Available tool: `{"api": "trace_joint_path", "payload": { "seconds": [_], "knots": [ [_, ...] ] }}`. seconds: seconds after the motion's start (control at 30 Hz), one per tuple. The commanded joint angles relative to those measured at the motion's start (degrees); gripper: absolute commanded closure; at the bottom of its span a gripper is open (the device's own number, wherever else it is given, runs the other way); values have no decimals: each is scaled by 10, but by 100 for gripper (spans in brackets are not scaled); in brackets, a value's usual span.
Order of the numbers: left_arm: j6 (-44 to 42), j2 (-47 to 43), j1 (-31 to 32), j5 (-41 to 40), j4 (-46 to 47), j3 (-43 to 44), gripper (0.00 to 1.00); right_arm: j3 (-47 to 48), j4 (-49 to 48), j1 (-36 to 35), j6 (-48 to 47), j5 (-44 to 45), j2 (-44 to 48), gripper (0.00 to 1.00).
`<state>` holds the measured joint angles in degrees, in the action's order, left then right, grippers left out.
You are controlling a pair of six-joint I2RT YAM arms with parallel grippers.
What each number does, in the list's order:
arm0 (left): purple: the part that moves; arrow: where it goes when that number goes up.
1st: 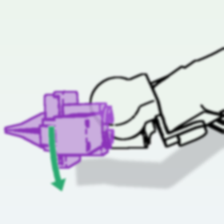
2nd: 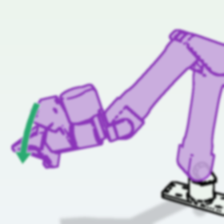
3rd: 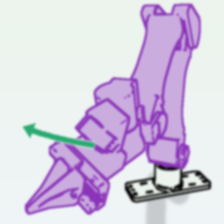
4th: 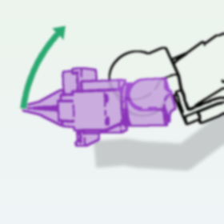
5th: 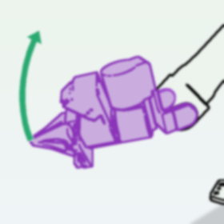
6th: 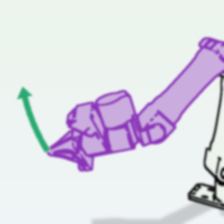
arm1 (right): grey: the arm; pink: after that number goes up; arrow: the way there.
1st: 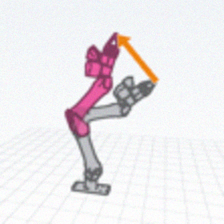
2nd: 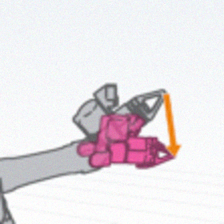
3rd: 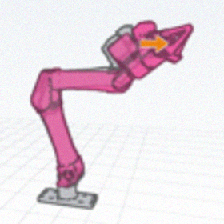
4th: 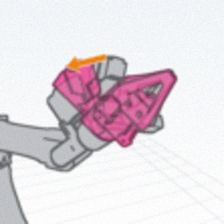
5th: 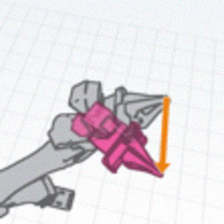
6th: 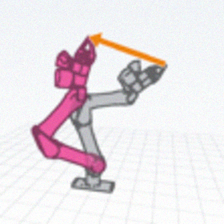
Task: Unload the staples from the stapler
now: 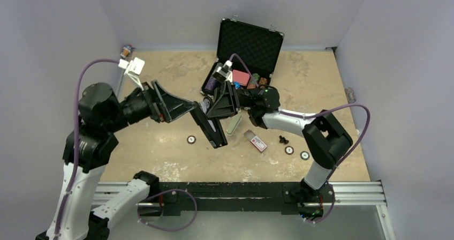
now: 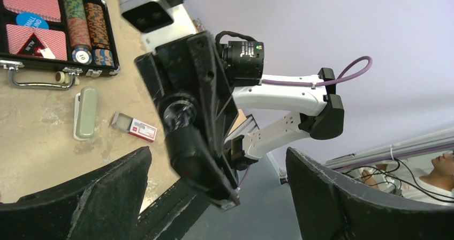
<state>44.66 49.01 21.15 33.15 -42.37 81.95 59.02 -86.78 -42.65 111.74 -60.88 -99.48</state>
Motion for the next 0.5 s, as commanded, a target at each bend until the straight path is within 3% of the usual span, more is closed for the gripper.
{"api": "trace_joint_path", "payload": {
  "seconds": [0.0,0.47],
  "knots": [
    [35,-52,3,-42,-1,-32,3,32,-194,2,-29,65,51,100],
    [67,-37,3,4,57,-44,13,124,-38,-18,-117,68,72,100]
  ]
}}
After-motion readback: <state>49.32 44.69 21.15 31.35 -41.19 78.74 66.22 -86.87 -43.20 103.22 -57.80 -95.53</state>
